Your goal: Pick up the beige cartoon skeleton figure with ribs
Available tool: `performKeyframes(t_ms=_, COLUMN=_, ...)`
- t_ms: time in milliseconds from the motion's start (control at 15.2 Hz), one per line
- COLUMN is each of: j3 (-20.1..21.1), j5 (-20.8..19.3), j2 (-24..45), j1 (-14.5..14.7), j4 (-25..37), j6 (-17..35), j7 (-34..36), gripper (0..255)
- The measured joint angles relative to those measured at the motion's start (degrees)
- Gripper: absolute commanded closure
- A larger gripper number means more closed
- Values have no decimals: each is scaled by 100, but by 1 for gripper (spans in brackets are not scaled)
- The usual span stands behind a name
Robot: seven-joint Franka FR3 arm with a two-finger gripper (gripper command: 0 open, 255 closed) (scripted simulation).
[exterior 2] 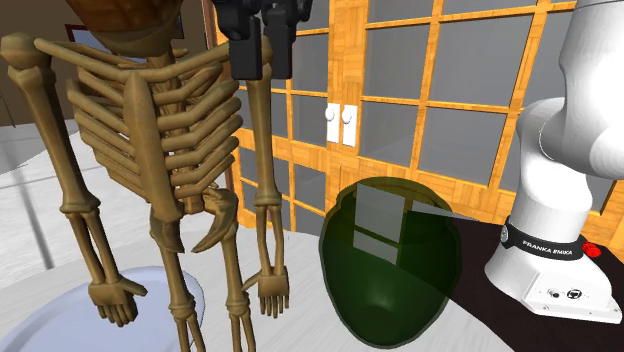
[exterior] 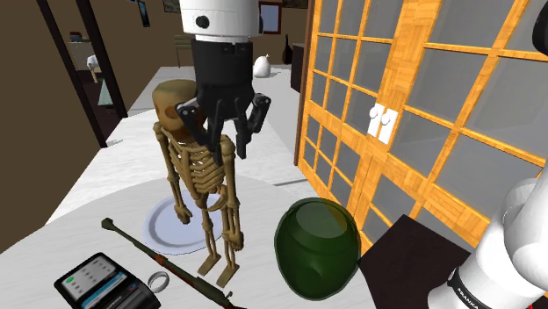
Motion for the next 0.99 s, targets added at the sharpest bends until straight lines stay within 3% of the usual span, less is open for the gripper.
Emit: performKeyframes(t_ms=990, j3=110, j5=-328, j2=516, j1=164, j4=1623, j6=-1235, j7=216, gripper=255)
